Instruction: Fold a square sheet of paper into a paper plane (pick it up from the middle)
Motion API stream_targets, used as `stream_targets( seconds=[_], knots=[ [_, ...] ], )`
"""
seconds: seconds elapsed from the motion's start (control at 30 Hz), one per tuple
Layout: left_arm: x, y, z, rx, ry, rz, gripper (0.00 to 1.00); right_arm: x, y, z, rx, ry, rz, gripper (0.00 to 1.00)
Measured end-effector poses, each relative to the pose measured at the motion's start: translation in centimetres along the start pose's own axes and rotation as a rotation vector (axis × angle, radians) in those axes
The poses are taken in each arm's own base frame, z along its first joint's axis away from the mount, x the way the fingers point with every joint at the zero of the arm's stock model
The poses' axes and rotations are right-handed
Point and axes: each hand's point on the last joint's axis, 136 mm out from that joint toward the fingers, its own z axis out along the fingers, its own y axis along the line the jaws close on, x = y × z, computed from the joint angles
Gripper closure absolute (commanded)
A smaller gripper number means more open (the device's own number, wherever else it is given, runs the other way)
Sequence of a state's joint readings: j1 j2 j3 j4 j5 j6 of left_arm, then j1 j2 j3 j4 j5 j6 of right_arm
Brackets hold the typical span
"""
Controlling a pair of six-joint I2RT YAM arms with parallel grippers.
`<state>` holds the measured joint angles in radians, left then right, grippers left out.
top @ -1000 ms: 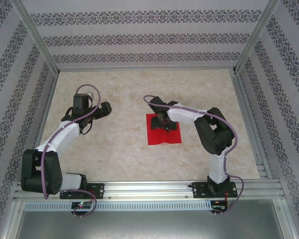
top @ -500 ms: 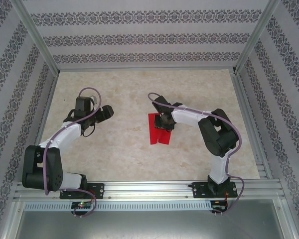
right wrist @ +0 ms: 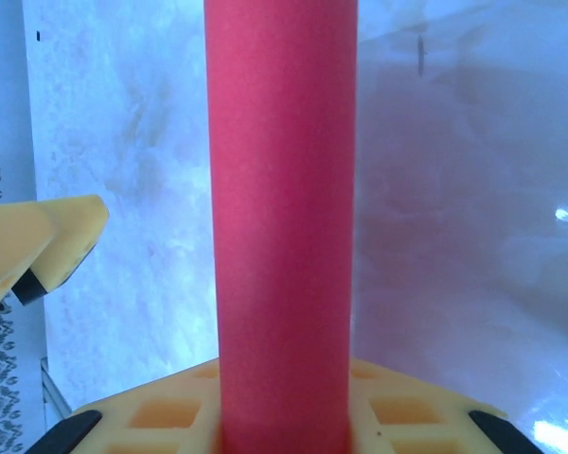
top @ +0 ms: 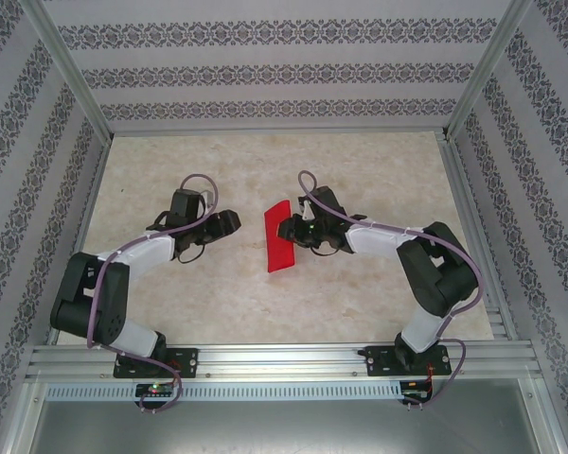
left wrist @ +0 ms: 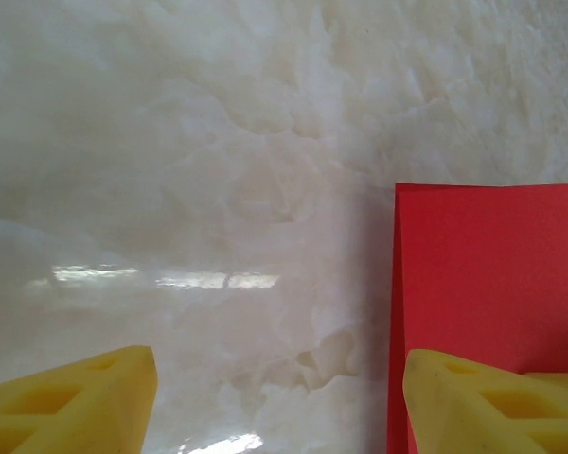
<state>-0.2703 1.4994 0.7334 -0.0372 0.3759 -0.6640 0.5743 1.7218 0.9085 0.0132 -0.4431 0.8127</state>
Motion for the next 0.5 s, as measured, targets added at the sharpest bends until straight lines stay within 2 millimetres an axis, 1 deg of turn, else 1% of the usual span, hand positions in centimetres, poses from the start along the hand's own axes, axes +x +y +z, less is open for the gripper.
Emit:
stream_targets(
  seconds=[0.1,0.2,0.33,0.47,0.5],
  knots=[
    [0.7,-1.1,0.7,0.024,0.014,0.025,0.32,-0.2,-1.0,-0.2,0.011,-0.005,0.018,0.71],
    [1.6,-1.9,1.5,0.040,0.034,0.047,0.36,-0.2,-1.8,-0.3,0.042,-0.006,0.013,0.69],
    [2.6,-2.7,2.8,0.050,0.070,0.063,0.39,0.5,-4.1,0.1,0.134,0.013,0.011,0.66],
    [3.4,-3.7,3.9,0.060,0.099,0.081,0.41,1.3,-6.5,0.2,0.232,0.034,0.010,0.58],
    [3.6,-3.9,4.1,0.062,0.105,0.085,0.41,1.4,-6.7,0.2,0.241,0.038,0.006,0.55]
  ],
)
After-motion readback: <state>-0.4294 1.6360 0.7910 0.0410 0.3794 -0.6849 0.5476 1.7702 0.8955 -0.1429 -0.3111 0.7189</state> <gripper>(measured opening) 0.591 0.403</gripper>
